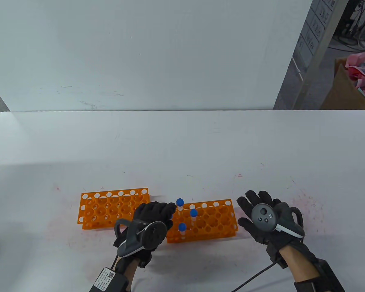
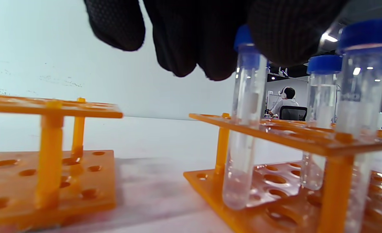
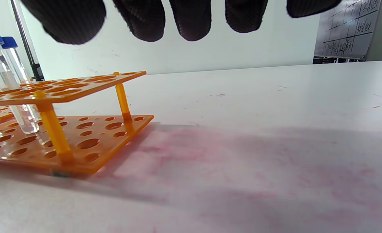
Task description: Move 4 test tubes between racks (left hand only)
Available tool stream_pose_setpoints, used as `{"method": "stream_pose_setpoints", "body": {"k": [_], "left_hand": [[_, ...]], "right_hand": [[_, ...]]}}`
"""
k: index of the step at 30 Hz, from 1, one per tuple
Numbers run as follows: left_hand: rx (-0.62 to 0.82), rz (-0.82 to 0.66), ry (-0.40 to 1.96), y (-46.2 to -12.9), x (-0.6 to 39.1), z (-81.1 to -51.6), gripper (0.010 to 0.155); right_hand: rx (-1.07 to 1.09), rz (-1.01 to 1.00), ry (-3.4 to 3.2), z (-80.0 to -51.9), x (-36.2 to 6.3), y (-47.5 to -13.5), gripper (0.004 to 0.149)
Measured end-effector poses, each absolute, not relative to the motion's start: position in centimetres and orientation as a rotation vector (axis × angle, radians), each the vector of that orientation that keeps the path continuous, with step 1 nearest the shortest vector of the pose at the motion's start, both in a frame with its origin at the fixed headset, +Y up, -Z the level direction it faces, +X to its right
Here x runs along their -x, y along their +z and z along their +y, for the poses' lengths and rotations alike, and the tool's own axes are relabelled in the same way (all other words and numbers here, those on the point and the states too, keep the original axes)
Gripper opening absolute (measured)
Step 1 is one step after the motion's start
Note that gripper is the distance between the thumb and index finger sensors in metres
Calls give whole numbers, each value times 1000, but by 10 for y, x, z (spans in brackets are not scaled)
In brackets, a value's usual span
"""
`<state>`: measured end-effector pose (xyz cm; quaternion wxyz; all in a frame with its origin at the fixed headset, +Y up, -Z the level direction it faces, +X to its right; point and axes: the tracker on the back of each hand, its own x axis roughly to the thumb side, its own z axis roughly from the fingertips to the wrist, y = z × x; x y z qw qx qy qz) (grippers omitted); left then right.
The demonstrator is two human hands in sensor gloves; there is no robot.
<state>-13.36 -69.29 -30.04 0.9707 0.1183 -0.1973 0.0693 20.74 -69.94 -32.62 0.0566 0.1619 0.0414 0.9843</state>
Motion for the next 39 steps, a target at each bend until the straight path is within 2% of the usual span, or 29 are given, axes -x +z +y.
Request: {"method": "stream_pose_setpoints", "body": {"k": [17,30,39], "left_hand": [[-252,-370,188,-302,132,-691,57],[-408,-349,327,-291,150,-668,56],[-435,-301,373,-296,174,-662,53]], "right_hand": [[-492,160,2976,-700,-208,-326,65],[-492,150,2974,-699,-208,-327,65],[-510,162,2977,-699,-207,-327,65]]}}
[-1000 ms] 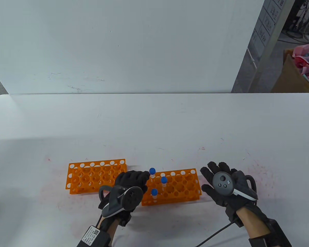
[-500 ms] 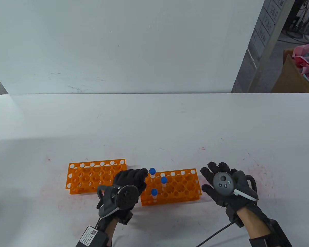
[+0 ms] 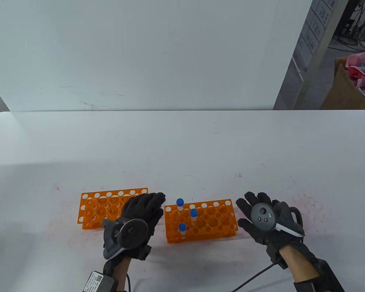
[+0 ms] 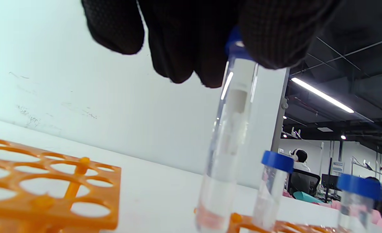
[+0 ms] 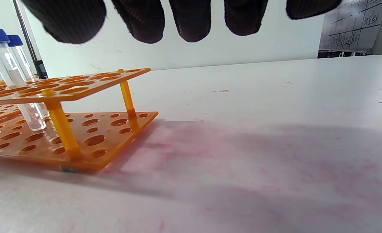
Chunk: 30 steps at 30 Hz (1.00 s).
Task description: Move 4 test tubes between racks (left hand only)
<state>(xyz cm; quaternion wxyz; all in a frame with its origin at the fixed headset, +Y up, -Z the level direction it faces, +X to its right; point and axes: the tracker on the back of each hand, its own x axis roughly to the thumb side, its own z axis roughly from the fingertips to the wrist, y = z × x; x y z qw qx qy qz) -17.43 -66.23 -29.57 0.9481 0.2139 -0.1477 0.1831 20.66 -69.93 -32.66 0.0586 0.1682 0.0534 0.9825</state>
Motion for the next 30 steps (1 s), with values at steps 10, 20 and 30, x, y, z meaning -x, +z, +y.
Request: {"method": "stream_pose_setpoints", "body": {"k": [10,20,30], "left_hand": [[-461,-201,388,-297,202,-661,53],[-471,-57,421,-302,238,-666,53],[-475,49,420,-301,266,-665,51]], "right_hand": [[-514,174,2970,-700,-207,-327,65],[-538,193,2980,-702,-203,-326,65],[-529,171,2971,-699,-206,-325,65]]}}
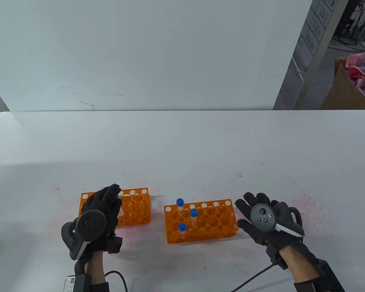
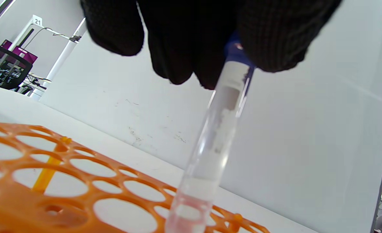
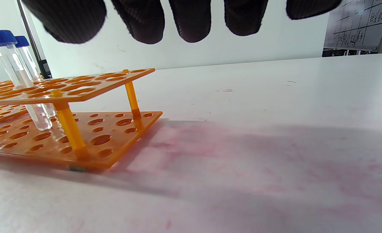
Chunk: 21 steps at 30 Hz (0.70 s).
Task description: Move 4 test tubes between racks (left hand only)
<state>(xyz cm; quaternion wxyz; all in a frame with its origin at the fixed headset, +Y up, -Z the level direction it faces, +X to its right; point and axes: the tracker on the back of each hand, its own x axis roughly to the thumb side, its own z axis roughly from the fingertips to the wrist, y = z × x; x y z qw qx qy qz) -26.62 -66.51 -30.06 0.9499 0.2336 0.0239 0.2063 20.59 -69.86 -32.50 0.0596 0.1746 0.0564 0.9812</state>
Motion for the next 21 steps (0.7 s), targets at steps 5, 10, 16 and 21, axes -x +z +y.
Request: {"method": "stream_pose_setpoints", "body": {"k": [5,10,16,21], "left_hand": [[-490,73,389,-297,274,-663,51],[-514,87,354,-292,279,-660,51],[-467,106,291,-296,281,-665,51],[-420,136,197,-299,280,-666,52]], "right_hand": [[-527,177,2971,-699,-206,-325,65],[-521,177,2968,-698,-207,-325,65],[-528,186,2972,-698,-207,-325,65],[-530,182,2973,-698,-208,-325,65]]}}
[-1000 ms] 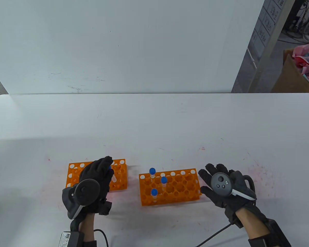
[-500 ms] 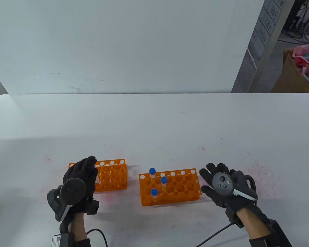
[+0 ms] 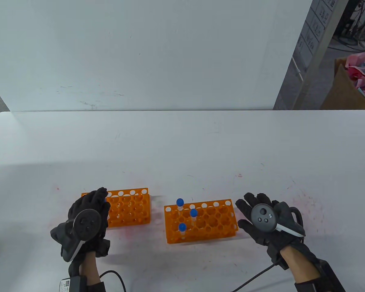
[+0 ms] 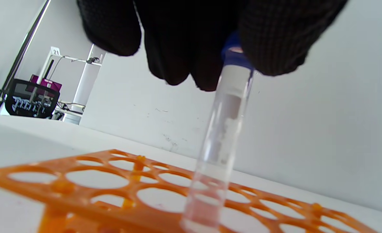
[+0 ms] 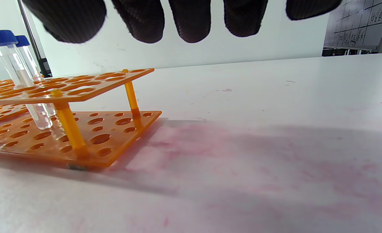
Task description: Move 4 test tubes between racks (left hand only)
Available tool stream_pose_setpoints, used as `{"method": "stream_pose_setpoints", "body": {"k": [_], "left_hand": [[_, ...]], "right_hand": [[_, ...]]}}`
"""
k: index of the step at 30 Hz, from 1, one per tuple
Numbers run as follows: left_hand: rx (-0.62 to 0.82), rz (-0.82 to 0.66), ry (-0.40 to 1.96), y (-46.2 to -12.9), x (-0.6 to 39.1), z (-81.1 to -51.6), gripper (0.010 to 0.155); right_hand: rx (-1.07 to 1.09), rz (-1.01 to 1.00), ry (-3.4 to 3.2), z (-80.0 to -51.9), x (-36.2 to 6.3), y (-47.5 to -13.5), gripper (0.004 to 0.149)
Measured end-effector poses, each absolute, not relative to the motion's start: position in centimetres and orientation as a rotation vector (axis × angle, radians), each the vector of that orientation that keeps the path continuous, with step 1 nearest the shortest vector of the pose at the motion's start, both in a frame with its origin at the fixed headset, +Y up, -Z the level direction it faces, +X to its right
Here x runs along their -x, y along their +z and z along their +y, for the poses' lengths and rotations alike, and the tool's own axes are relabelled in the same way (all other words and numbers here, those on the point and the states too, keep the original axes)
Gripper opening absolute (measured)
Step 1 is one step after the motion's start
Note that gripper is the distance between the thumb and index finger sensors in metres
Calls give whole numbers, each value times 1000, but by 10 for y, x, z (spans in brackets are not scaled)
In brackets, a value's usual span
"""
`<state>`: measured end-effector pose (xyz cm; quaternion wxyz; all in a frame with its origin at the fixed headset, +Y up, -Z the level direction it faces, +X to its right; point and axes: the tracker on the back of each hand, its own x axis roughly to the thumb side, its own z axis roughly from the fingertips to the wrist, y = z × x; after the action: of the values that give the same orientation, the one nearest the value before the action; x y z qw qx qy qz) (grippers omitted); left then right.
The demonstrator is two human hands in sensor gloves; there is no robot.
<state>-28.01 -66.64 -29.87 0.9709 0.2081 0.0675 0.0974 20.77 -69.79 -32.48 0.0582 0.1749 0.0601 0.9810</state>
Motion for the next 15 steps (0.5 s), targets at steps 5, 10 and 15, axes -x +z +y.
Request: {"method": "stream_pose_setpoints", "body": {"k": [5,10,15], "left_hand": [[-364,145,127,-301,278,-668,52],[-314,146,122,-304,279,-671,51],[-272,140,119,-306,277,-673,50]], "right_hand": [[-528,192,2972,-698,-207,-325,65],[-537,195,2972,-698,-207,-325,65],[-540,202,2970,-699,-207,-325,65]]}}
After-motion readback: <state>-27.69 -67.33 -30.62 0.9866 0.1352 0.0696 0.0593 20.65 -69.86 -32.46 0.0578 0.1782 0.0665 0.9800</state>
